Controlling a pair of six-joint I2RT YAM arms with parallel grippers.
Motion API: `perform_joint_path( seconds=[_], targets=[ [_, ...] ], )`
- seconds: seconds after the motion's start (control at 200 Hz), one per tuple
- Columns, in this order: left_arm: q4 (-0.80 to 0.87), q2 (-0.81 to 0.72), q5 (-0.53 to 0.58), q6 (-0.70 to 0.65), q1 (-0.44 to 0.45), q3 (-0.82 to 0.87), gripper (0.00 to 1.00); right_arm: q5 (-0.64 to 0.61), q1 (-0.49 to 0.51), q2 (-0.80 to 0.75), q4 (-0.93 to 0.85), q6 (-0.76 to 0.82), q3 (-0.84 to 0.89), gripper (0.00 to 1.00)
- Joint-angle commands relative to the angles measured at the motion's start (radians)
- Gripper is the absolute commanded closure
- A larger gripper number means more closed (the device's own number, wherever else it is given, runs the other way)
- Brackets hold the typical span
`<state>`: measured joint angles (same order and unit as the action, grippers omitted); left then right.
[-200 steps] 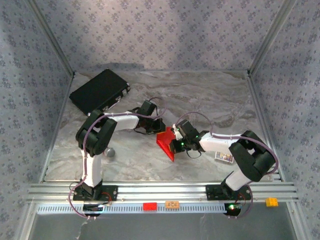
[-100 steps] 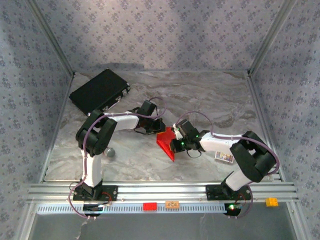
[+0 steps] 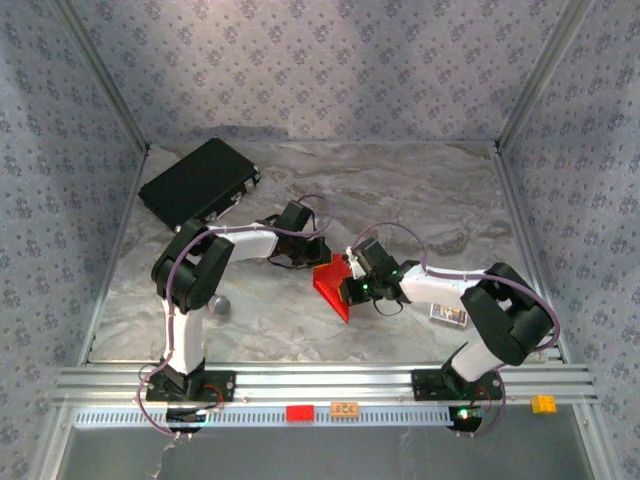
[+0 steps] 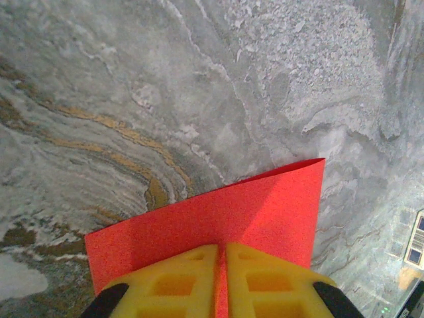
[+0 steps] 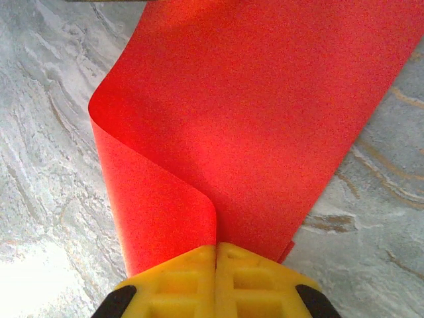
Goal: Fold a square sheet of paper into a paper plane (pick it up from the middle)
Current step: Third fold the triangle at the center of the table.
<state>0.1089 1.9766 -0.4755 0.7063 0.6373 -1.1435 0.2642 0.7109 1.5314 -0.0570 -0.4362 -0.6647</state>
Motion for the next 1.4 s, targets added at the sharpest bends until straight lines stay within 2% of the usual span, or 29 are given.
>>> perform_joint_path(
  seconds=[0.0, 1.119, 1.204, 1.399],
  targets=[
    [0.075, 0.011, 0.039, -0.021, 0.006, 0.019, 0.89, -0.021, -0.007, -0.001, -0.016, 0.008, -0.018, 1.00],
    [0.072, 0.003, 0.041, -0.024, 0.004, 0.007, 0.88, -0.023, -0.010, 0.033, -0.014, 0.001, 0.000, 1.00],
    [0.079, -0.013, 0.040, -0.034, -0.003, -0.017, 0.85, -0.023, -0.011, 0.037, -0.009, 0.000, -0.002, 1.00],
    [0.095, -0.107, 0.087, -0.047, -0.015, -0.046, 0.68, -0.025, -0.010, 0.050, 0.002, -0.006, -0.010, 1.00]
  ],
)
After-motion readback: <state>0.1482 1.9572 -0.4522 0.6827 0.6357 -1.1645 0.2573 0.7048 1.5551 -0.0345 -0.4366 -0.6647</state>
